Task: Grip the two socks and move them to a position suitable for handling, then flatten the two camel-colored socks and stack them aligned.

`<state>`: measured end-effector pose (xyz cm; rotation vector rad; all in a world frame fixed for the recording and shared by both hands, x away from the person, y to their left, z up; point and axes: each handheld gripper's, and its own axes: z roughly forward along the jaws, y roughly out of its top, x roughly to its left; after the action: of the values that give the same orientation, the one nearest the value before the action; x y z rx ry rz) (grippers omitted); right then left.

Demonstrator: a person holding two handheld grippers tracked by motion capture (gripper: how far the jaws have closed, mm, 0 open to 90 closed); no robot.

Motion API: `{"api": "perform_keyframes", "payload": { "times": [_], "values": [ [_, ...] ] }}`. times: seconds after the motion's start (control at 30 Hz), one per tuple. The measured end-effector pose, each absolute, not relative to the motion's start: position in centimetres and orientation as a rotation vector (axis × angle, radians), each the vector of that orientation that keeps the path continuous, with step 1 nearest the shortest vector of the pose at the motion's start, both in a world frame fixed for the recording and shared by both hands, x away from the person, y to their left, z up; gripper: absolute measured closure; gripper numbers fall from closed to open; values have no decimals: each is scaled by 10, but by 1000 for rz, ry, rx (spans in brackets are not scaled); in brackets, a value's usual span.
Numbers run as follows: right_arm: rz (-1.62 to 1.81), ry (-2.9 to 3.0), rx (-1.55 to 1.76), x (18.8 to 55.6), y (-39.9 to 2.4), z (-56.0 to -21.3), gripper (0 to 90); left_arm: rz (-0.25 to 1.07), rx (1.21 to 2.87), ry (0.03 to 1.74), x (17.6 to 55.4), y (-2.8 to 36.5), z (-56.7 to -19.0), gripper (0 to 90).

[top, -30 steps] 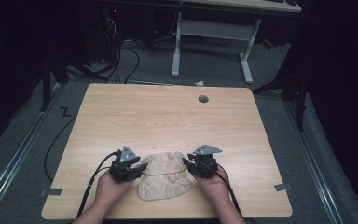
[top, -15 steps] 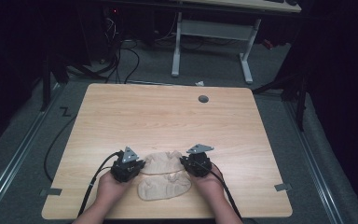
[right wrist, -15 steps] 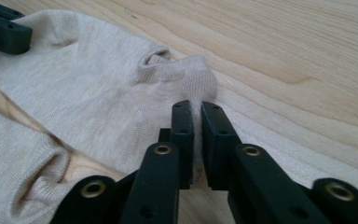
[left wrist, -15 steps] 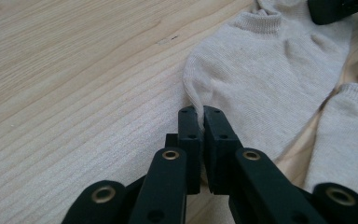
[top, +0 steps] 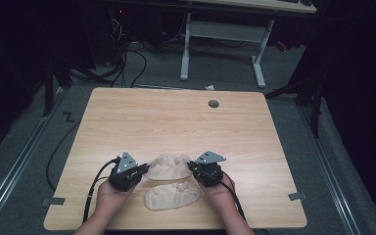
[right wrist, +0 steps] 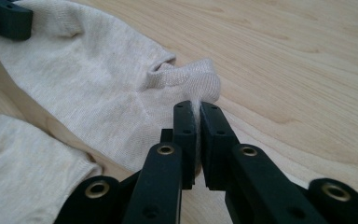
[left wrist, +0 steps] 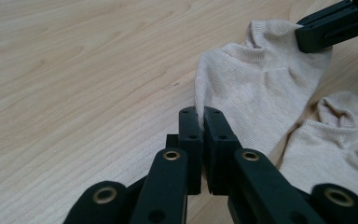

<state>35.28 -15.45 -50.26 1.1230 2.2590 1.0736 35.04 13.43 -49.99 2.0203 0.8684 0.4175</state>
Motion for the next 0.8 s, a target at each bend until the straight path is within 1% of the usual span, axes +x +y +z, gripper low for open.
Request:
{"api": "perform_keyframes", "payload": {
  "times": [0.33, 0.6, 0.8],
  "values": [
    [1088, 2250, 1077, 340, -154, -490, 858, 421, 2014, 838, 343, 140, -490, 869],
    [1114, 2239, 1034, 322, -164, -484, 857, 403, 2031, 808, 326, 136, -483, 869],
    [1114, 2260, 1023, 315, -172, -484, 856, 354, 2102, 777, 317, 131, -489, 869]
  ]
}}
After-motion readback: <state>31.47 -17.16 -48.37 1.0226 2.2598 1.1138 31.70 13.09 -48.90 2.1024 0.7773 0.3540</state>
